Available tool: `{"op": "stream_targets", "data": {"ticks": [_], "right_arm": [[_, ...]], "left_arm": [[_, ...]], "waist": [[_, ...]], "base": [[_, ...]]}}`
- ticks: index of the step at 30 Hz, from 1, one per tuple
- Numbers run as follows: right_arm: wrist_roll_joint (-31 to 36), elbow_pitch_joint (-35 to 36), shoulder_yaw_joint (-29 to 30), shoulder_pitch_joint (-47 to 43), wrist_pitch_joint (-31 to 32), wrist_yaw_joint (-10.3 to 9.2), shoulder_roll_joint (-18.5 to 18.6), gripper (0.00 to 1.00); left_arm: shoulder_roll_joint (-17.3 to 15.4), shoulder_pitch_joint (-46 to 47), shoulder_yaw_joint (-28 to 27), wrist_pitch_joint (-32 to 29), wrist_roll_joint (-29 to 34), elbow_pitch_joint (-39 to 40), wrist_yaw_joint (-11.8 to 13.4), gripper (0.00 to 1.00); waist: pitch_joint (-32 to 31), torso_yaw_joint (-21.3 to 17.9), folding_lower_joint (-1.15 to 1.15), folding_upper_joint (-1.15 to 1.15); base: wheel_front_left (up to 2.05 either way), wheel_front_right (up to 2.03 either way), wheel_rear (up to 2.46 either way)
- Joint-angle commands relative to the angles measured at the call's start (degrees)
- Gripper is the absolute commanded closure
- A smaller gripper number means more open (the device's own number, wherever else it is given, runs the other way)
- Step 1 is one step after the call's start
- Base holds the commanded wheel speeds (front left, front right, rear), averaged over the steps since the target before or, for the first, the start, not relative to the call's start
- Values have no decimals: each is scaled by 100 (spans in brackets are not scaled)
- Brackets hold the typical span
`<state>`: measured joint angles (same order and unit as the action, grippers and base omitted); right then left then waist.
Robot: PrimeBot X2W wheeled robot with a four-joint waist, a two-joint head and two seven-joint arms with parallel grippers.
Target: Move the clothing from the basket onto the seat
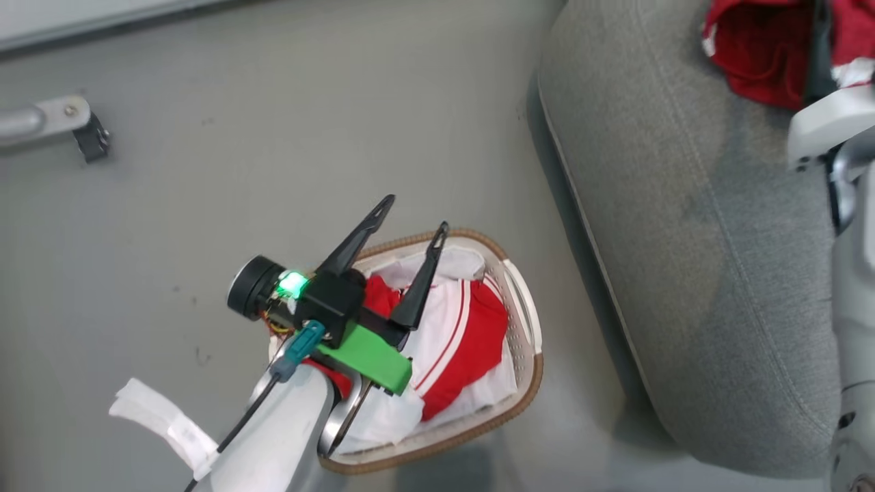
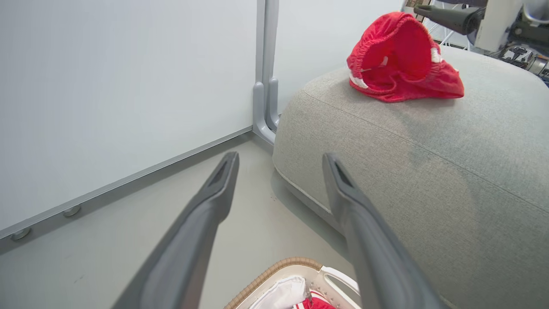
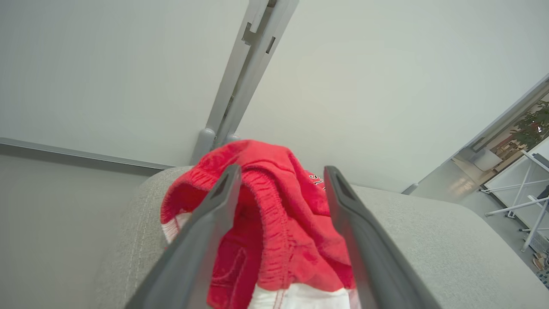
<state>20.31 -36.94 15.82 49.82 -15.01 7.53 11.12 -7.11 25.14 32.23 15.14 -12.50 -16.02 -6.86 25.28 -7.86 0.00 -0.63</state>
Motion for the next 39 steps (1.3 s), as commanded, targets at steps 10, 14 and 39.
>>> {"op": "stream_targets", "data": {"ticks": [10, 14, 39], "right_arm": [[-702, 65, -842, -849, -25, -8, -375, 0], [-982, 251, -1128, -1269, -26, -8, -559, 0], [-2448, 1809, -1952, -4059, -26, -8, -812, 0]], "left_arm": [[125, -913, -782, 1, -188, -39, 141, 0], [151, -1280, -1128, 1, -219, -7, 191, 0], [386, -2968, -2777, 1, -158, 276, 224, 0]], "waist": [[-1612, 382, 0, 63], [-1882, 464, 0, 63], [-2551, 758, 0, 63]], "base": [[0, 0, 0], [0, 0, 0], [0, 0, 0]]}}
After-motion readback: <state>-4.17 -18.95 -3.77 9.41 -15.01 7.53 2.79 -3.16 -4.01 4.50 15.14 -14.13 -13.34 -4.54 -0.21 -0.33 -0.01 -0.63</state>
